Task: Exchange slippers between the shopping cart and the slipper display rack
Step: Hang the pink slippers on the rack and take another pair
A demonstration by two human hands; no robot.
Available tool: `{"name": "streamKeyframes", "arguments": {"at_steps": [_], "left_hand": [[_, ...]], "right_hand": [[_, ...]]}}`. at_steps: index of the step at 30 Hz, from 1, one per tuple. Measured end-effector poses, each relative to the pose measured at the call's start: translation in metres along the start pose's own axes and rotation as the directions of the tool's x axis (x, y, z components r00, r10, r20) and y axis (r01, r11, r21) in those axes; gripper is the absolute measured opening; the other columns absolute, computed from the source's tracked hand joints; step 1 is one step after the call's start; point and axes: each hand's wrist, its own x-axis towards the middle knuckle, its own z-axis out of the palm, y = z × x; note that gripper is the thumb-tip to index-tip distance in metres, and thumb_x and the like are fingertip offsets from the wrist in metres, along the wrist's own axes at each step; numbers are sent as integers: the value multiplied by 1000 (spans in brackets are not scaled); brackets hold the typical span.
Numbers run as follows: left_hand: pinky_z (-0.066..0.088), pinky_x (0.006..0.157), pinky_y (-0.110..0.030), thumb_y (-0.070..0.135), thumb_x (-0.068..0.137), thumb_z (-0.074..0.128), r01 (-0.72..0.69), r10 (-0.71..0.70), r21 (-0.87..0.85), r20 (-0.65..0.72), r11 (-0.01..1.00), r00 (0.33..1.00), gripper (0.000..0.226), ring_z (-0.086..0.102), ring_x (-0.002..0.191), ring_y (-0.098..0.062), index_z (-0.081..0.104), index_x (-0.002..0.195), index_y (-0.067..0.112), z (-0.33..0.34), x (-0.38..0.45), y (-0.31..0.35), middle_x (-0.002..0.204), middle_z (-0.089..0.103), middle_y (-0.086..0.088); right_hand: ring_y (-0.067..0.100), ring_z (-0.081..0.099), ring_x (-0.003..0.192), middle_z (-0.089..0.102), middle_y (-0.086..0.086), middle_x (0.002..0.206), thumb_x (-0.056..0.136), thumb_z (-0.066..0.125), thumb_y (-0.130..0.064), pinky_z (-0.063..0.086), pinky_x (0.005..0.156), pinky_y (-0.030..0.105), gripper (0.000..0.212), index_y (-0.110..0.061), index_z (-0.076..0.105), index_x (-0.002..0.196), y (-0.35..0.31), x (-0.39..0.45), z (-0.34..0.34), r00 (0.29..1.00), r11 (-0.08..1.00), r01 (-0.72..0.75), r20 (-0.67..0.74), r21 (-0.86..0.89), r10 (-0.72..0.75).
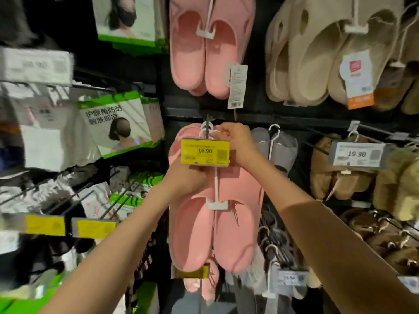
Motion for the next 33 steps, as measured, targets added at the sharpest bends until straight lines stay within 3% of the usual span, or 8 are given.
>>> {"name": "streamKeyframes", "arguments": {"at_steps": [5, 12, 18, 21, 23, 26, 29, 33], "left_hand": [[47, 80, -31, 27, 78, 44, 85, -83, 25, -88, 996, 993, 19, 61, 89, -24, 61, 82, 22, 1, 0, -16, 97, 70, -5], [49, 72, -48, 35, 71, 23, 227, -225, 152, -33, 962, 974, 49, 59, 80, -38, 61, 80, 5, 4, -10, -18, 85, 67, -19], [50, 73, -44, 31, 74, 26, 160, -169, 195, 35, 968, 985, 45, 58, 87, -37, 62, 81, 6, 6, -9, -19, 92, 67, -18], [50, 71, -40, 14, 71, 42, 58, -39, 213, -89, 975, 995, 24, 59, 87, -40, 63, 78, 6, 2, -11, -13, 92, 68, -19], [48, 68, -36, 18, 73, 43, 28, 17, 273, -158, 962, 987, 28, 61, 87, -38, 67, 85, 12, 1, -9, -8, 93, 69, -13], [34, 53, -27, 14, 71, 53, 52, 10, 307, -197, 950, 980, 14, 61, 67, -35, 65, 76, 9, 4, -10, 7, 75, 66, -14], [29, 47, -25, 15, 69, 51, -9, 65, 334, -156, 943, 986, 12, 58, 53, -36, 61, 66, 8, 11, -12, 33, 62, 61, -17], [49, 58, -36, 26, 79, 33, -172, 180, 286, -3, 943, 984, 39, 63, 72, -36, 67, 85, 9, 39, -6, 68, 77, 63, -17]], "right_hand": [[1, 45, 58, 51, -6, 54, 84, 56, 1, 34, 60, 21, 24, -5, 63, 62, 6, 8, 8, 996, 998, 19, 90, 56, -24], [-3, 40, 35, 46, -6, 38, 75, 48, 11, 33, 40, 12, 29, -11, 43, 58, 7, 16, 23, 959, 825, -272, 213, 495, 188], [4, 53, 38, 55, -4, 40, 87, 39, 11, 44, 45, 16, 36, -4, 54, 58, 11, 3, 28, 942, 789, -330, 242, 519, 235], [-7, 53, 40, 57, -14, 38, 90, 46, 4, 41, 48, 4, 49, -21, 65, 53, 9, 0, 21, 936, 770, -352, 222, 532, 274], [-14, 56, 53, 63, -18, 55, 93, 48, -10, 42, 58, 0, 24, -19, 66, 81, 8, -7, 10, 948, 837, -317, 185, 446, 261], [11, 61, 85, 63, -2, 92, 89, 53, -21, 49, 83, 26, 31, -10, 61, 116, 14, -21, -3, 988, 974, -156, 29, 164, 153], [28, 57, 106, 61, 10, 115, 89, 57, -24, 48, 88, 40, 37, -14, 56, 124, 27, -42, -20, 997, 935, -72, -39, -347, 62], [33, 57, 109, 58, 12, 123, 90, 49, -30, 46, 87, 39, 37, -11, 56, 121, 65, -95, -48, 972, 847, -236, -132, -476, 196]]}}
